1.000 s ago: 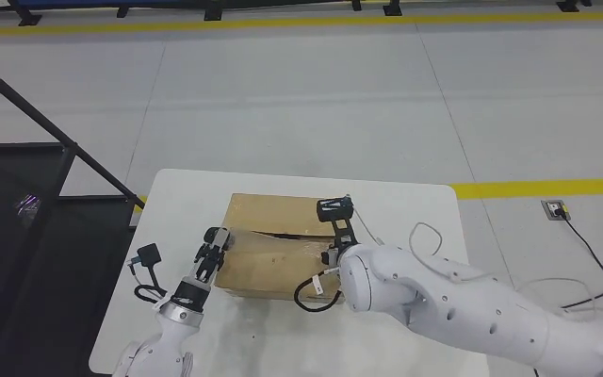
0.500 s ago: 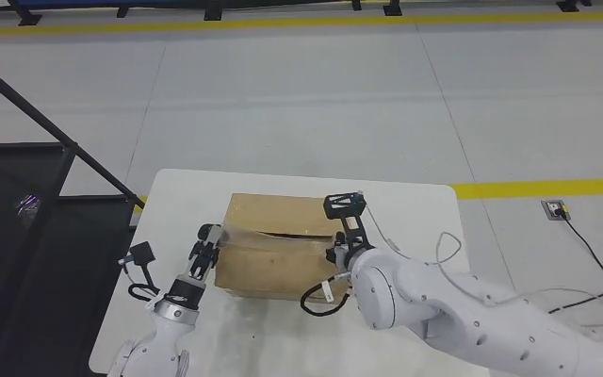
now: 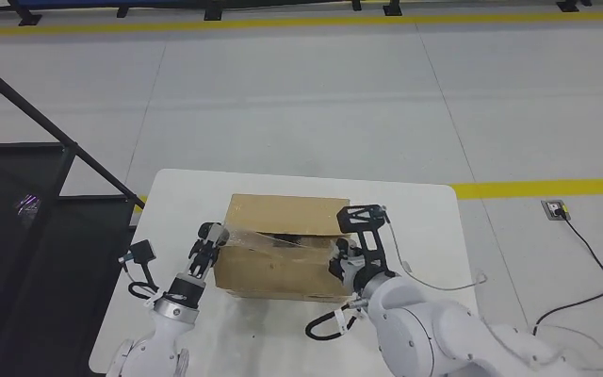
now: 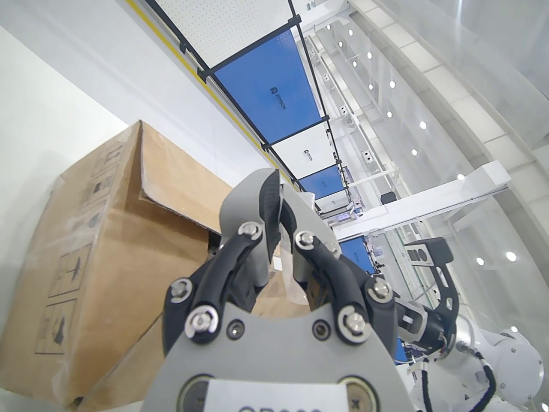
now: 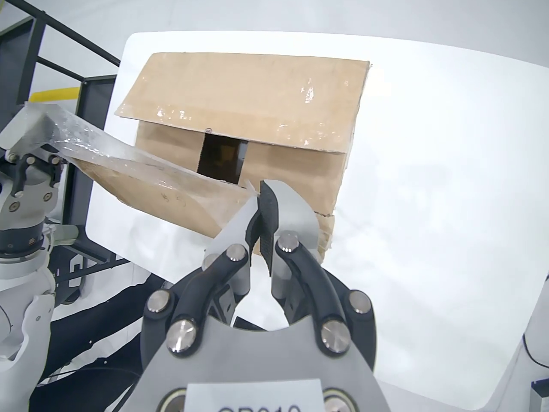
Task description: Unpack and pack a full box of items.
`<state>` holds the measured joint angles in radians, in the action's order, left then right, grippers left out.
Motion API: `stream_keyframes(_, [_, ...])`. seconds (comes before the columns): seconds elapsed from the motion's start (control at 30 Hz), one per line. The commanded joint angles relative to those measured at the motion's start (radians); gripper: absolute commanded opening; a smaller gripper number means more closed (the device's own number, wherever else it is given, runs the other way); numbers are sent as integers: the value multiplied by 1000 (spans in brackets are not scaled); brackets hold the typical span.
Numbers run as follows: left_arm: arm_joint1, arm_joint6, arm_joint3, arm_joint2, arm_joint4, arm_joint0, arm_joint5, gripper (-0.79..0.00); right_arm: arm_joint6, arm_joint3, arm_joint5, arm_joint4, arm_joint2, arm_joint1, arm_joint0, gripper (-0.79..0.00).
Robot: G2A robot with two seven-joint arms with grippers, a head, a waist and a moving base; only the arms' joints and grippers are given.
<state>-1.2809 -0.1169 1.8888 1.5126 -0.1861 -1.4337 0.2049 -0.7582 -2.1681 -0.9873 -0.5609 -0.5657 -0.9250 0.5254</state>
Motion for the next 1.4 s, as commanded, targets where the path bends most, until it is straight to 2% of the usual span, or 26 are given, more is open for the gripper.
stream_keyframes(0.0, [0, -2, 3, 2, 4, 0, 1, -785, 15, -6, 30, 2, -20, 3, 21, -785])
stream_keyframes(0.47, [2, -10, 33, 21, 24, -22, 27, -785, 44, -21, 155, -15, -108, 3, 105, -785])
stream_keyframes(1.37, [7, -38, 67, 64, 84, -55, 67, -785, 15, -111, 209, -179, -157, -34, 177, -785])
